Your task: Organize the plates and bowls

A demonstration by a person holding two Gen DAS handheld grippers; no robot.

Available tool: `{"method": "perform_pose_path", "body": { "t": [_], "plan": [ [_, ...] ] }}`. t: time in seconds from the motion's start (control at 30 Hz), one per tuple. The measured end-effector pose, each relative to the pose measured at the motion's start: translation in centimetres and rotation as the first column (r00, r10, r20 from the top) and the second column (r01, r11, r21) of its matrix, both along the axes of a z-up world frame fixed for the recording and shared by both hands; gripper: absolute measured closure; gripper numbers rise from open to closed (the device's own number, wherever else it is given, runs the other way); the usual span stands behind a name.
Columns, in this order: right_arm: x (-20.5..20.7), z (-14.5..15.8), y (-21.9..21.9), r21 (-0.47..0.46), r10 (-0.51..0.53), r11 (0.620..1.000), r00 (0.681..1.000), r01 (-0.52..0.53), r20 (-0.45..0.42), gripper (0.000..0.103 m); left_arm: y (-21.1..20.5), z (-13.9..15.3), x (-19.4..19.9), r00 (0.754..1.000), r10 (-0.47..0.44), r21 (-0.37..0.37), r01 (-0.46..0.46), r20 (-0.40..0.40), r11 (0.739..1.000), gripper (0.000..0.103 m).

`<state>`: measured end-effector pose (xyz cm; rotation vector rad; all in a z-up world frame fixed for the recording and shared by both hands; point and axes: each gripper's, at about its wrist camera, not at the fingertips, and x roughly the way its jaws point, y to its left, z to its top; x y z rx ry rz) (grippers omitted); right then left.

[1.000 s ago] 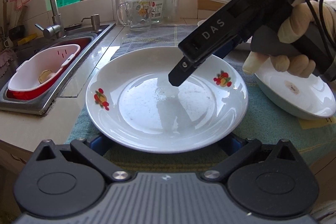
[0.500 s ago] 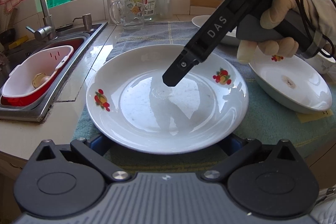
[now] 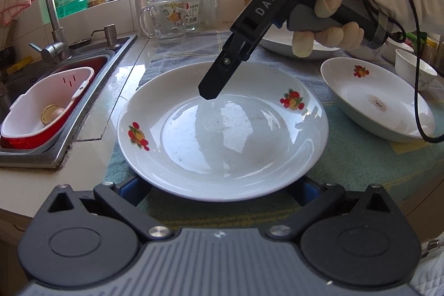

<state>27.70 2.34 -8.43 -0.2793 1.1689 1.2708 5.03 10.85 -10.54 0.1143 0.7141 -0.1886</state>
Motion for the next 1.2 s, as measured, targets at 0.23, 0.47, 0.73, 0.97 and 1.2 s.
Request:
{"method": "perform_pose_path", "body": {
  "t": [0.23, 0.47, 0.73, 0.97, 1.2],
  "plan": [
    [-0.2, 0.4, -0.3, 0.014, -0.012, 1.0, 1.0, 0.012, -0.005, 0.022, 0.2, 0.2, 0.4, 1.0, -0.014, 0.004, 0.014, -0.023, 1.0, 0.001],
    [0.3, 1.9, -0.5, 0.041, -0.029, 0.999, 0.999, 0.028, 0.024, 0.022, 0.6, 1.4, 1.5, 0.999, -0.036, 0.022, 0.036, -0.024, 0.999, 0.001],
    [3.2, 3.2, -1.0, 0.066, -0.105, 0.993, 0.992, 0.1, 0.068, 0.022, 1.6, 2.4, 5.3, 0.996, -0.092, 0.023, 0.092, -0.002, 0.995, 0.001],
    [6.6, 3.4, -1.4, 0.072, -0.182, 0.982, 0.979, 0.175, 0.089, 0.022, 2.4, 2.3, 9.4, 0.988, -0.155, 0.022, 0.155, 0.004, 0.988, 0.001],
    [8.9, 2.4, -1.8, 0.063, -0.24, 0.97, 0.967, 0.235, 0.088, 0.022, 2.8, 1.7, 12.3, 0.981, -0.196, 0.022, 0.196, -0.001, 0.98, 0.001]
  ]
}}
